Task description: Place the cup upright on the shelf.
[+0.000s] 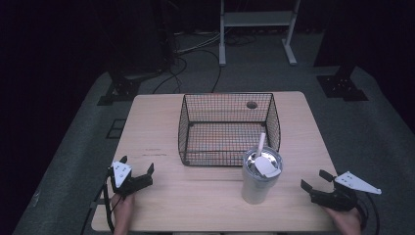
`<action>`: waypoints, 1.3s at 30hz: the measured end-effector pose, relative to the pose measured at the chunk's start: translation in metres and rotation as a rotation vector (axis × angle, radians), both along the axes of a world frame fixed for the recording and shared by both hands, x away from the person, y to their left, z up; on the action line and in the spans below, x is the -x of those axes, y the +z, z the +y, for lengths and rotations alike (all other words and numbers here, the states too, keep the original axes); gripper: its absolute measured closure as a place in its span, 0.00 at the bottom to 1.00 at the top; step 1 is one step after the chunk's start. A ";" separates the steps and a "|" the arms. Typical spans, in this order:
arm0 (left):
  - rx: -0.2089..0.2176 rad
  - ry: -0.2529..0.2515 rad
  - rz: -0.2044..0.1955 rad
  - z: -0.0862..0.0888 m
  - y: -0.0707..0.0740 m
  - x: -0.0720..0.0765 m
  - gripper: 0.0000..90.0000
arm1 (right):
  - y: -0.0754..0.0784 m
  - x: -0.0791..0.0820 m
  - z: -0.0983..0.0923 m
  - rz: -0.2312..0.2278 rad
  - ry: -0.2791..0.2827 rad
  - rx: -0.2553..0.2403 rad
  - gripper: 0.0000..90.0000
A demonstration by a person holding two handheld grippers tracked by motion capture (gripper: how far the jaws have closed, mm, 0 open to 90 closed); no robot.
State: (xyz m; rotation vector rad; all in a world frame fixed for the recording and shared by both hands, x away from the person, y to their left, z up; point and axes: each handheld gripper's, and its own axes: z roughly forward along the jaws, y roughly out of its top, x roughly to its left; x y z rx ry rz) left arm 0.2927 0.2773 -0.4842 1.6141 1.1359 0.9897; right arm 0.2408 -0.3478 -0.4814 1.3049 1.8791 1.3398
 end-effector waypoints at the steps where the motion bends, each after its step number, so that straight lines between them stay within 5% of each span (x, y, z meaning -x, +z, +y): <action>1: -0.001 0.000 0.000 0.000 0.000 0.000 0.00 | 0.002 0.000 0.000 -0.004 0.003 0.004 0.15; 26: -0.007 -0.005 -0.008 0.000 0.000 0.002 0.00 | 0.057 0.016 0.025 -0.102 0.187 0.082 0.14; 39: -0.006 -0.005 -0.009 0.000 0.000 0.002 0.00 | 0.066 0.024 0.042 -0.110 0.278 0.056 0.14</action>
